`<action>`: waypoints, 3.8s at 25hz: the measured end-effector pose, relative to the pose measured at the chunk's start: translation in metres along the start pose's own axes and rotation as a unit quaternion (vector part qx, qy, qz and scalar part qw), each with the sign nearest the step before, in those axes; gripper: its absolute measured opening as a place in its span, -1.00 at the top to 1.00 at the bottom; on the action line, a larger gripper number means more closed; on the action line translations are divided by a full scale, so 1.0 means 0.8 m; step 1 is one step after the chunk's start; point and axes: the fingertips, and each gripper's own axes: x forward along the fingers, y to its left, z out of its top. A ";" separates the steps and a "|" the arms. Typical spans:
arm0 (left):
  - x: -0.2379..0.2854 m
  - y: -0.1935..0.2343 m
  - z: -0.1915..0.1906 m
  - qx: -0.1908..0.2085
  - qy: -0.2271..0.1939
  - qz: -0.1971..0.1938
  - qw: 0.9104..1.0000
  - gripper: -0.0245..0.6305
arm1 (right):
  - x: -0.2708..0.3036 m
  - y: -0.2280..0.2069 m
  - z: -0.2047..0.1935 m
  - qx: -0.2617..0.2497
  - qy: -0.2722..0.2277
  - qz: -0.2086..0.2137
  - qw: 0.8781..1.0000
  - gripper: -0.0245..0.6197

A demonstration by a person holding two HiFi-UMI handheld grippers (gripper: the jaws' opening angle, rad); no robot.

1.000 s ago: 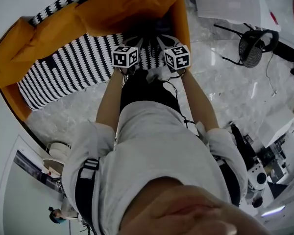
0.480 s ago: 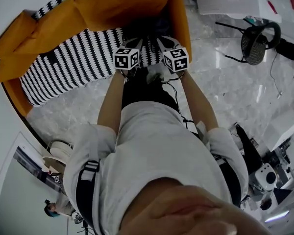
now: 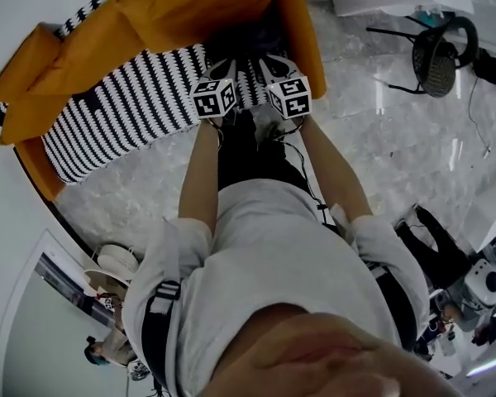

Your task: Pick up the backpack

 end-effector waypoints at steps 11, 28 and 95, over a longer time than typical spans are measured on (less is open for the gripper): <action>-0.004 -0.004 0.003 -0.018 -0.017 -0.002 1.000 0.86 | -0.007 -0.005 0.004 0.004 -0.011 0.008 1.000 0.77; -0.025 -0.054 0.021 0.000 -0.015 0.001 1.000 0.87 | -0.060 -0.028 0.013 0.037 -0.049 -0.018 0.998 0.77; -0.357 -0.450 0.105 0.228 -0.321 0.065 0.917 0.88 | -0.564 0.075 0.169 -0.106 -0.365 -0.063 0.923 0.77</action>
